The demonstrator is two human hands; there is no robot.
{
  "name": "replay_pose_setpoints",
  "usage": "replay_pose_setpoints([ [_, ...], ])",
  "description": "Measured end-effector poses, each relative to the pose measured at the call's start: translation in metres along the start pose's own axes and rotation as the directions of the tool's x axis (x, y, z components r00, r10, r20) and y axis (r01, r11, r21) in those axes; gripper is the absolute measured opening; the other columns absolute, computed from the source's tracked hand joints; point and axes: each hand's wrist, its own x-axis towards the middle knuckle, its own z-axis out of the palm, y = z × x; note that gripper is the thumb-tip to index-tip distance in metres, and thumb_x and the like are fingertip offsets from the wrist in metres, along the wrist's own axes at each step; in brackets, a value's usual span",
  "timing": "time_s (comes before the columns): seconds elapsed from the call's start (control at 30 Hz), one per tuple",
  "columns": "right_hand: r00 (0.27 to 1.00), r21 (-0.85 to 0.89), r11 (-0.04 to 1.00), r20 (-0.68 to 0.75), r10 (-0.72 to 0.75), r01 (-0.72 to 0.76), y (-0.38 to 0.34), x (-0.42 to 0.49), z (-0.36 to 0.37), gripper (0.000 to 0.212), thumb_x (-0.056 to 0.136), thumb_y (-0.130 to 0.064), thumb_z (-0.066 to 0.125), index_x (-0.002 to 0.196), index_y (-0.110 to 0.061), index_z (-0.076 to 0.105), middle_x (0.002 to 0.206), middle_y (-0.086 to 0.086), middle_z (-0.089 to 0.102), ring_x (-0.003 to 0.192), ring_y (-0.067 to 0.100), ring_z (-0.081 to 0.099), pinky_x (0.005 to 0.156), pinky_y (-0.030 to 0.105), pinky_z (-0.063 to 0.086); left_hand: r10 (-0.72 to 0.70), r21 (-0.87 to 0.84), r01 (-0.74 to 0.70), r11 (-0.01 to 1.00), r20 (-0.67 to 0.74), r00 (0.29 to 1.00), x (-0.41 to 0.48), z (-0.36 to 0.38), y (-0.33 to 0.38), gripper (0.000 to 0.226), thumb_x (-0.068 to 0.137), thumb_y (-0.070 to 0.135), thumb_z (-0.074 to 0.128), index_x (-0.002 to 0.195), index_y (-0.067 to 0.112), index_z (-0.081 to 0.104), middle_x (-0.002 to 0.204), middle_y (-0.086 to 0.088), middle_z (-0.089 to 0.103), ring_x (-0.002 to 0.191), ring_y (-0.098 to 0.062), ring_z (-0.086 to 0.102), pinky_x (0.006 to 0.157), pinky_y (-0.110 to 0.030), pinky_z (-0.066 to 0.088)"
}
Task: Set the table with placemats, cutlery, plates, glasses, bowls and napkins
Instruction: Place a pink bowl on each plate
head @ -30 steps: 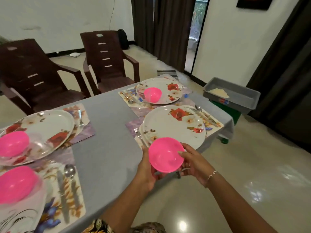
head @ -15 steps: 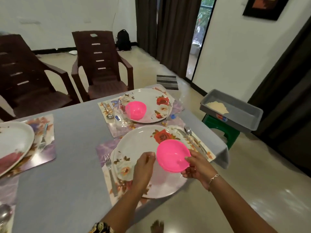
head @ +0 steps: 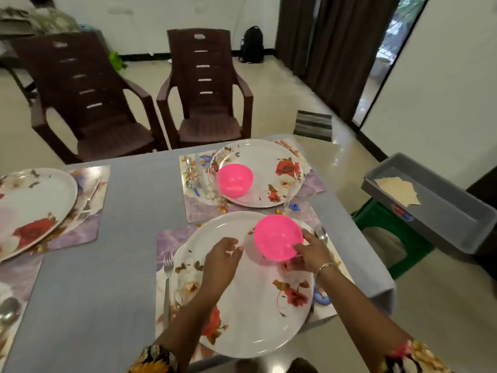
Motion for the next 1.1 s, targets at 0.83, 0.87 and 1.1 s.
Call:
replay_pose_setpoints([
  [0.83, 0.996, -0.212, 0.977, 0.084, -0.003, 0.021, 0.005, 0.042, -0.01, 0.031, 0.093, -0.026, 0.052, 0.121, -0.012, 0.047, 0.088, 0.016, 0.066, 0.064, 0.03, 0.067, 0.055, 0.037, 0.058, -0.033, -0.025, 0.031, 0.999, -0.104, 0.994, 0.002, 0.026, 0.0, 0.023, 0.093, 0.02, 0.054, 0.112, 0.009, 0.061, 0.111, -0.003, 0.064, 0.097, -0.013, 0.056, 0.08, -0.022, 0.041],
  [0.87, 0.998, -0.216, 0.976, 0.069, -0.014, 0.029, 0.005, 0.04, -0.012, 0.028, 0.094, -0.029, 0.05, 0.116, -0.013, 0.048, 0.088, 0.016, 0.067, 0.068, 0.033, 0.068, 0.059, 0.04, 0.059, -0.003, -0.014, 0.001, 1.0, -0.109, 0.994, 0.0, 0.028, 0.002, 0.021, 0.093, 0.019, 0.054, 0.11, 0.009, 0.062, 0.109, -0.003, 0.064, 0.094, -0.012, 0.056, 0.076, -0.019, 0.04],
  [1.1, 0.968, -0.364, 0.903, -0.011, -0.25, 0.229, 0.019, 0.02, -0.04, 0.014, 0.094, -0.024, 0.049, 0.103, -0.016, 0.055, 0.071, 0.001, 0.063, 0.055, 0.016, 0.058, 0.057, 0.029, 0.05, 0.269, 0.002, -0.27, 0.963, -0.072, 0.96, -0.023, 0.059, 0.023, 0.012, 0.091, 0.011, 0.056, 0.1, 0.017, 0.063, 0.085, 0.018, 0.056, 0.079, 0.004, 0.053, 0.066, -0.007, 0.041],
])
